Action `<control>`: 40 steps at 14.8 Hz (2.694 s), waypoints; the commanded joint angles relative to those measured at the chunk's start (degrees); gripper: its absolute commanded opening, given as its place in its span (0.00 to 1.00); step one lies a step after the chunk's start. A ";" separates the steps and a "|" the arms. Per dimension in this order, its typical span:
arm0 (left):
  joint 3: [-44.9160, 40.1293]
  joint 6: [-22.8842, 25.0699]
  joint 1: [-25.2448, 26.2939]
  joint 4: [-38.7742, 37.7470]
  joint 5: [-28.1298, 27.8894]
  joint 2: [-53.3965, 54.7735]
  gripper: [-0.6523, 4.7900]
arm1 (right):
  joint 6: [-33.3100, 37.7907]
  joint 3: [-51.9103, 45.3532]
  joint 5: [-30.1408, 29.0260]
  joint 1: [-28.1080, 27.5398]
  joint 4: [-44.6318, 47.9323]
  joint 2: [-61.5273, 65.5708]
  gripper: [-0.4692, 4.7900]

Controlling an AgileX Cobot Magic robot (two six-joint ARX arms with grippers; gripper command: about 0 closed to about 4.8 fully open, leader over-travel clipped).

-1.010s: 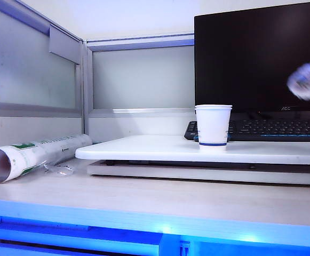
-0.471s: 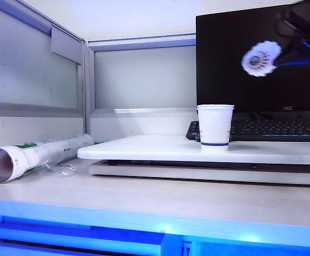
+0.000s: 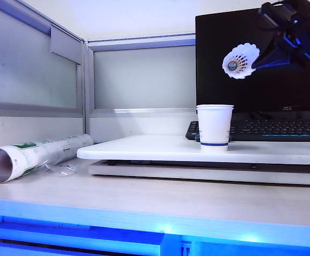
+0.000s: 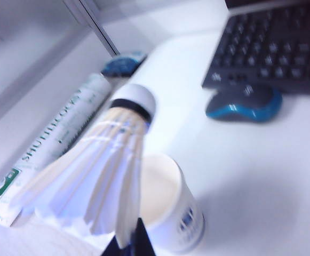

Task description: Pick up the badminton from the table and put it into the white paper cup.

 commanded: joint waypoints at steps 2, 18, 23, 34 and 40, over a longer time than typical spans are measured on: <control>-0.13 0.22 0.04 -1.01 -0.59 0.02 0.11 | 3.06 0.26 -2.10 0.48 -1.99 -0.17 0.08; -0.13 0.20 0.04 -1.01 -1.57 0.02 0.11 | 4.26 0.26 -1.77 4.52 -5.22 2.19 0.08; -0.13 0.20 0.04 -1.01 -1.60 0.02 0.11 | 4.28 0.26 -1.07 4.48 -0.48 2.19 0.10; -0.13 0.20 0.04 -1.01 -1.60 0.02 0.11 | 5.99 0.70 -0.11 4.35 -0.07 3.98 0.37; -0.13 0.22 0.04 -1.01 -1.62 0.02 0.11 | 5.92 0.85 -0.33 3.67 5.01 3.93 0.26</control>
